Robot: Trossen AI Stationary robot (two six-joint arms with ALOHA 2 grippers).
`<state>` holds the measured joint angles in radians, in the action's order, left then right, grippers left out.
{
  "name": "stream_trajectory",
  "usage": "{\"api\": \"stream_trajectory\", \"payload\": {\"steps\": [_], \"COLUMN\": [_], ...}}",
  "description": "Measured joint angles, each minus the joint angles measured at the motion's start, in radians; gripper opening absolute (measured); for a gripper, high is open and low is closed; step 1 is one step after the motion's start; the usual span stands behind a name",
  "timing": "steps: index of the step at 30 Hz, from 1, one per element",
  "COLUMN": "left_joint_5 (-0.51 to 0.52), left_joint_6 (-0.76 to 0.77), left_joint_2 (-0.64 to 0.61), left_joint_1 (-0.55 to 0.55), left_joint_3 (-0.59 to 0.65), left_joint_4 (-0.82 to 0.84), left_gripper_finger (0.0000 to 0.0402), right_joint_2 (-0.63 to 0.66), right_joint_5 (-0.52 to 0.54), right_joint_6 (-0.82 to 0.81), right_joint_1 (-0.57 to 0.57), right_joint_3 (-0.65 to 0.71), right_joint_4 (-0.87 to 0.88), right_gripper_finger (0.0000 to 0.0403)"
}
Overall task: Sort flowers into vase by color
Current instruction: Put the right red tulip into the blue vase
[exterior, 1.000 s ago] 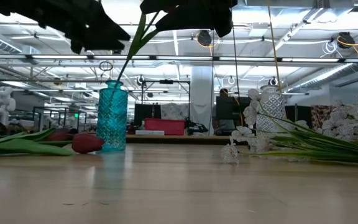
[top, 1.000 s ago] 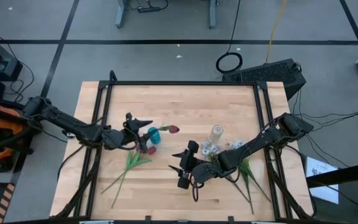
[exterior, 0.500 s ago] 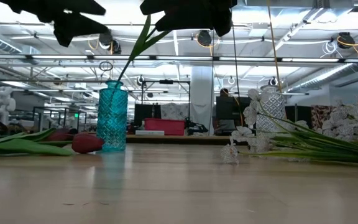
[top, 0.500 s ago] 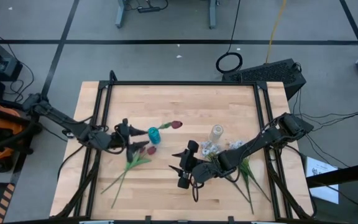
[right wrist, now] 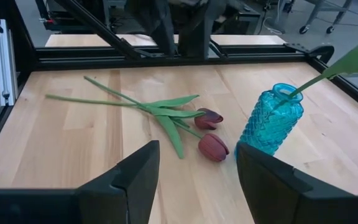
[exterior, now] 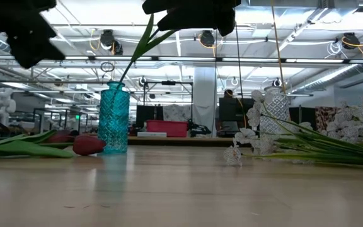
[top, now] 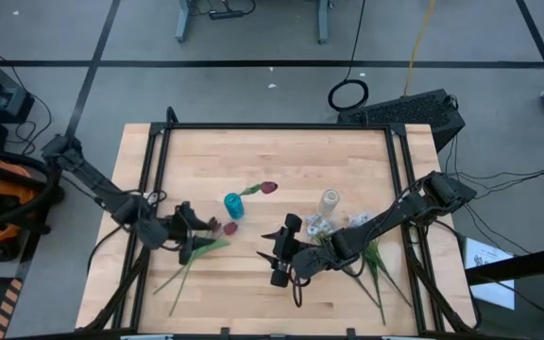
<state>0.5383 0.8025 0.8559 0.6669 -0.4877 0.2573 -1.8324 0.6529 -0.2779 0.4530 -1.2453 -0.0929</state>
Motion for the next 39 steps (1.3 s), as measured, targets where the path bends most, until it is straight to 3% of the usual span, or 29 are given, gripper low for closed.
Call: {"api": "stream_trajectory", "payload": {"steps": [14, 26, 32, 39], "left_joint_5": [-0.244, -0.457, -0.507, -0.509], "left_joint_6": [0.369, 0.558, 0.606, 0.606], "left_joint_2": [0.136, 0.293, 0.338, 0.362], "left_joint_1": [0.07, 0.109, 0.136, 0.146], "left_joint_3": [0.0, 0.0, 0.0, 0.0], "left_joint_4": [0.232, 0.261, 0.299, 0.329], "left_gripper_finger": [0.0217, 0.0217, 0.0215, 0.0181], "right_joint_2": [0.0, 0.0, 0.0, 0.0], "right_joint_5": [0.0, 0.001, 0.001, 0.0], "right_joint_6": [-0.002, 0.002, 0.01, 0.01], "right_joint_1": [0.0, 0.0, 0.0, 0.0], "right_joint_3": [0.0, 0.0, 0.0, 0.0], "right_joint_4": [0.0, 0.0, 0.0, 0.0], "right_gripper_finger": [0.0203, 0.0203, 0.0203, 0.0203]}}
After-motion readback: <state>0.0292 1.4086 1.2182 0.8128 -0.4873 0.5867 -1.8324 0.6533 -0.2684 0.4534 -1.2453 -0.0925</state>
